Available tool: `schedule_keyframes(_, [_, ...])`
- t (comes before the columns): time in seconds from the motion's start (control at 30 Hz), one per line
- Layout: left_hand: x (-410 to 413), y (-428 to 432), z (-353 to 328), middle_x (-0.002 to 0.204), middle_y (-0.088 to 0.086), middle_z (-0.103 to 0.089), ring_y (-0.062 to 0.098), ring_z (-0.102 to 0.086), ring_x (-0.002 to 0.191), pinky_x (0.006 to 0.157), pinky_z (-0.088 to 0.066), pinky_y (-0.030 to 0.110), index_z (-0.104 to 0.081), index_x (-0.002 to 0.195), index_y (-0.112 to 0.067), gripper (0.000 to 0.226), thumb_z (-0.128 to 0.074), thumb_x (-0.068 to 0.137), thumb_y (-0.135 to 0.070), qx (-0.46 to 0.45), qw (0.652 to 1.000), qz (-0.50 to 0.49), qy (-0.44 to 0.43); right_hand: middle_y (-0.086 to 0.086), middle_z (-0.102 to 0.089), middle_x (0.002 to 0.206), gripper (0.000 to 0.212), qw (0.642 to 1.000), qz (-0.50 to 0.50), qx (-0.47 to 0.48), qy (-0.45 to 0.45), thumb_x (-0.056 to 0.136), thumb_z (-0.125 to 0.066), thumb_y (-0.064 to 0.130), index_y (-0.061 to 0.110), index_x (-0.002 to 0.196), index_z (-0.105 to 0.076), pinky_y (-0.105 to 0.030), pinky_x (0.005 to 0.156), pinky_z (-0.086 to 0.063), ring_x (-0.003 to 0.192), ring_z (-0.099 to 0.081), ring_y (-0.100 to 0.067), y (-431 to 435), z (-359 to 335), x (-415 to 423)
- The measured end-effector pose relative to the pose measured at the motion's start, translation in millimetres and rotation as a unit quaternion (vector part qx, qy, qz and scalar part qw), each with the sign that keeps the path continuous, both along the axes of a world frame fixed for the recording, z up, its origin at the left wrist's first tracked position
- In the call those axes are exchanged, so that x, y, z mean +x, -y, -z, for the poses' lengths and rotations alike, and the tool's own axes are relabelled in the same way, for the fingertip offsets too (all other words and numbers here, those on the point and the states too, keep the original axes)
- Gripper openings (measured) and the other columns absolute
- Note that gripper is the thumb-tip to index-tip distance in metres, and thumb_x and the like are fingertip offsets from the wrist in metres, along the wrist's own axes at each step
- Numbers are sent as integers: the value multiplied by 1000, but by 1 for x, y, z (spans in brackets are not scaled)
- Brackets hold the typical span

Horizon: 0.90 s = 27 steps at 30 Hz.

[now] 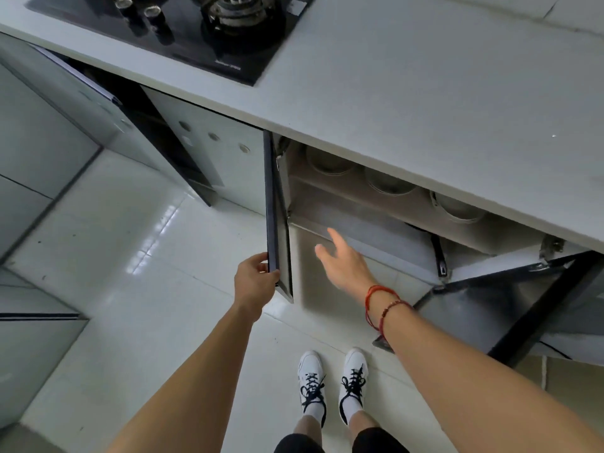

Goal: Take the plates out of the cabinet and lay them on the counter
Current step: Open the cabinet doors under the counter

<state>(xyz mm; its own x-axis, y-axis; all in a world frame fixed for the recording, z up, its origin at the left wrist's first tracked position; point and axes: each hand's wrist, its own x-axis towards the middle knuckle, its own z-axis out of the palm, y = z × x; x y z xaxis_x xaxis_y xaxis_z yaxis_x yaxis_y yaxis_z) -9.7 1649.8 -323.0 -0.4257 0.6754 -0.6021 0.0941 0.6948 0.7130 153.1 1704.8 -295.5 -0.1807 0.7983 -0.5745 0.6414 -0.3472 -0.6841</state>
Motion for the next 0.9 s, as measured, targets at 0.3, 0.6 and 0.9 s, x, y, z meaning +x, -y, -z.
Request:
schedule_keyframes(0.3, [-21, 12, 7, 73, 7, -62, 24, -59, 69, 63, -49, 36, -70, 112, -17, 25, -61, 89, -11, 10, 999, 42, -30, -4, -46, 148, 84, 991, -64, -92, -69, 82, -34, 70, 19, 150, -31, -49, 112, -35, 138, -42, -29, -5, 16, -102])
schedule_keyframes(0.6, [-77, 23, 11, 94, -5, -74, 11, -65, 79, 66, -50, 20, -72, 114, -20, 28, -55, 93, -11, 5, 998, 11, -60, 0, -54, 137, 77, 986, -77, -106, -100, 80, -37, 69, 22, 141, -40, -48, 110, -38, 129, -48, -25, -3, 31, -153])
schedule_keyframes(0.9, [-145, 18, 7, 68, 10, -55, 17, -38, 57, 53, -33, 27, -74, 97, -20, 33, -45, 89, -5, -2, 987, -9, -163, 6, -57, 110, 81, 975, -129, -119, -135, 88, -41, 61, 17, 153, -22, -35, 97, -38, 104, -50, -16, -15, 37, -208])
